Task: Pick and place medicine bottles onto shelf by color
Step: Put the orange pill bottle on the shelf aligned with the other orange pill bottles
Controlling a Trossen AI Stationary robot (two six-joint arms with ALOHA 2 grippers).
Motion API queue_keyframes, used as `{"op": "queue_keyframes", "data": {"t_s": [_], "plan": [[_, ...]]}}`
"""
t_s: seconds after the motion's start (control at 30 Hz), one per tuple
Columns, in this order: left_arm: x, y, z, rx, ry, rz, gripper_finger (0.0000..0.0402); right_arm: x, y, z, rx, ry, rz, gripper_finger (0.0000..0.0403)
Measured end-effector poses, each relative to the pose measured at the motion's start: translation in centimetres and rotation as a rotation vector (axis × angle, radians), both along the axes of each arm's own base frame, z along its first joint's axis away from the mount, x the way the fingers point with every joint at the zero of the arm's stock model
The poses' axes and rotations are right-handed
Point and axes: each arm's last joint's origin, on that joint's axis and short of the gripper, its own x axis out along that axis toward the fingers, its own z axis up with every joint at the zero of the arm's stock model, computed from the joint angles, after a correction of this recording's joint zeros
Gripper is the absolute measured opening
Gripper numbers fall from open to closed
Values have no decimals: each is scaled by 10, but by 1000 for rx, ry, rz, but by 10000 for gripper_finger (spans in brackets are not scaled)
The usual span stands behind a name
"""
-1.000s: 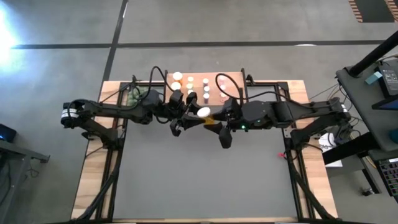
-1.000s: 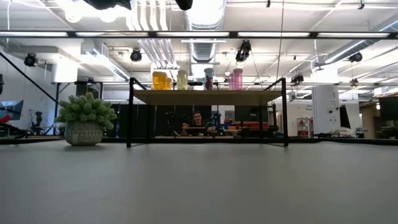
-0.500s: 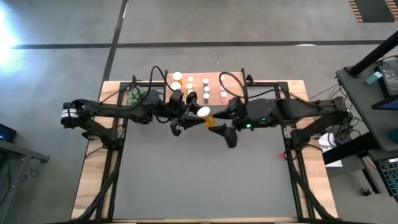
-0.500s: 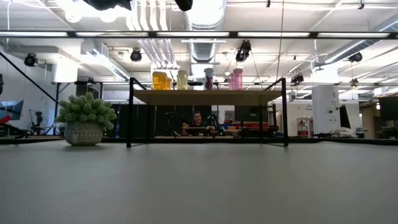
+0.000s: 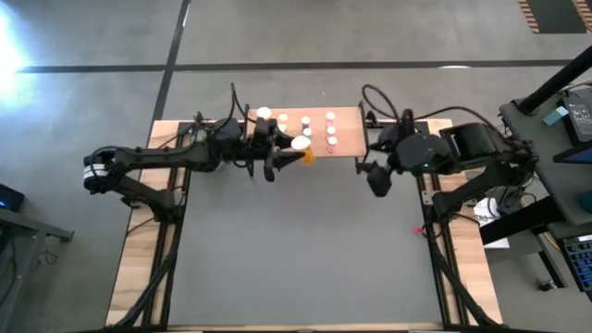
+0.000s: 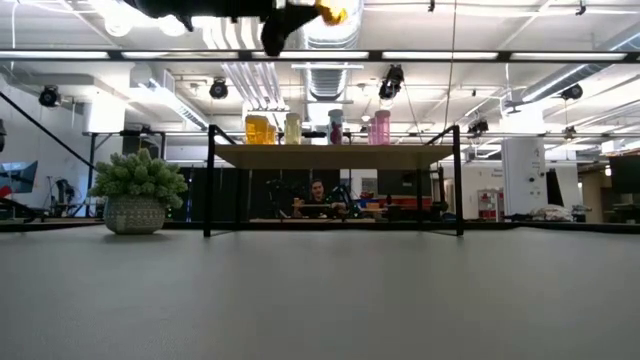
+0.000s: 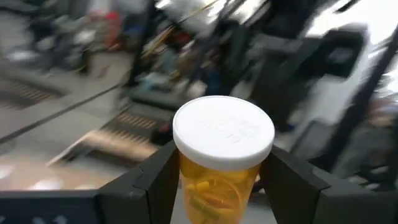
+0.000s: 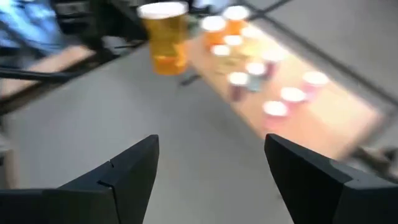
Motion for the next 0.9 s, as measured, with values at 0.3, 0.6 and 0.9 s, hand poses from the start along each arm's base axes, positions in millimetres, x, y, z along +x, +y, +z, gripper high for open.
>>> {"op": "queue_keyframes", "data": {"t_s": [0.3,0.6,0.9], "plan": [[-41,0,3,25,246,303,186,-32,-14,0,-150,168,-127,278],[-81,-12,-23,-79,298,536,186,-61,-36,-12,-155,172,-223,262],[-82,-12,-60,-157,221,610,186,-57,-35,-35,-192,-3,-65,258]]}}
